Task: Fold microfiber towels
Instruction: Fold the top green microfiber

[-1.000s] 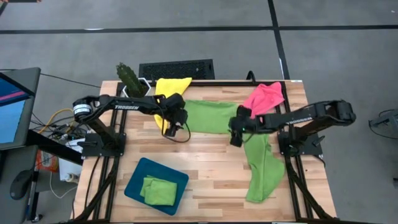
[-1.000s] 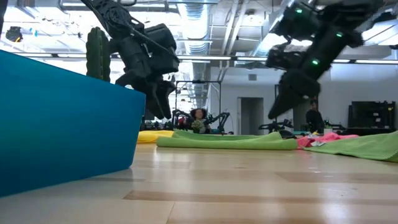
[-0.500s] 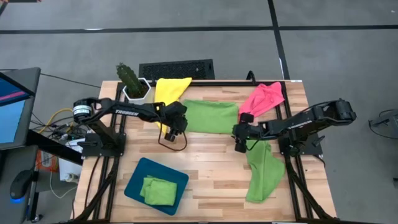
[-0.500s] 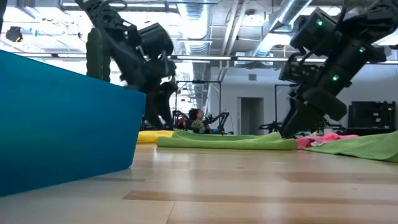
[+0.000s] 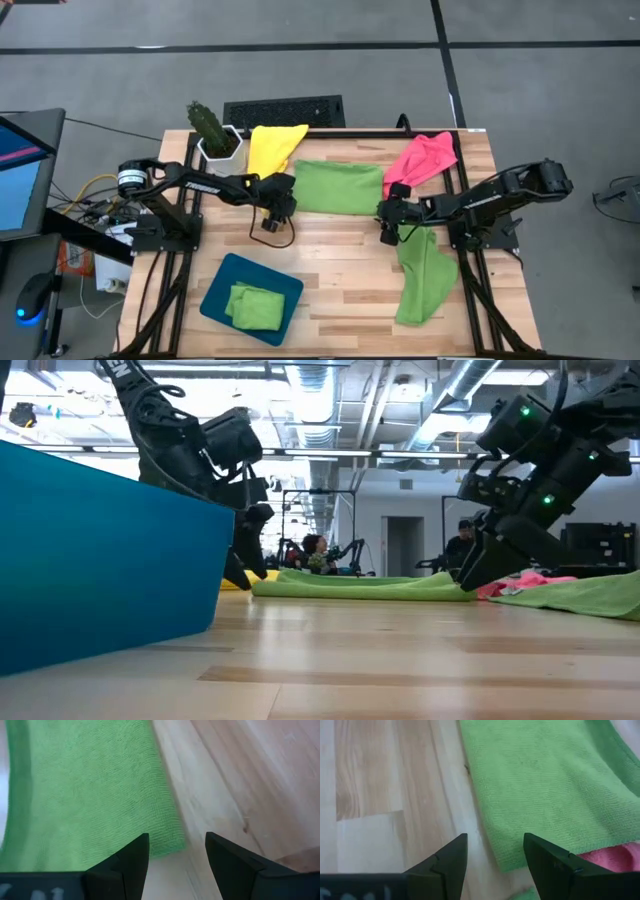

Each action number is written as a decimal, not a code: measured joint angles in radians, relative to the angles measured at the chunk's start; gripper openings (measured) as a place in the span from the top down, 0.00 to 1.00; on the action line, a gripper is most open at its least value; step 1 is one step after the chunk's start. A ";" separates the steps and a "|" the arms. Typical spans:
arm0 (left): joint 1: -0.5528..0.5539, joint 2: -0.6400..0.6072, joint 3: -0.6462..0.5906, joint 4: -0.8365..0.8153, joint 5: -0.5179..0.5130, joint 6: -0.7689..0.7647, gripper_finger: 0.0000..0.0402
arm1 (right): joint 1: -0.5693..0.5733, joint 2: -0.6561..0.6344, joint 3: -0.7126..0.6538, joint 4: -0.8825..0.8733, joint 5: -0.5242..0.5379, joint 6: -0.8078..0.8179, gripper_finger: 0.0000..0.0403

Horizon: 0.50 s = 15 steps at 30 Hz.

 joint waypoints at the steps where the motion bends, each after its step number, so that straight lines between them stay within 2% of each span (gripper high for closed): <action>1: 0.000 0.000 -0.005 0.009 0.003 0.001 0.53 | 0.000 0.000 0.000 -0.002 0.000 0.000 0.46; 6: 0.000 0.001 -0.008 0.029 -0.004 0.000 0.53 | 0.000 0.002 0.000 -0.008 -0.005 -0.010 0.48; 15: -0.001 0.108 0.022 0.081 -0.048 -0.038 0.60 | -0.006 0.002 -0.010 -0.012 -0.009 -0.052 0.51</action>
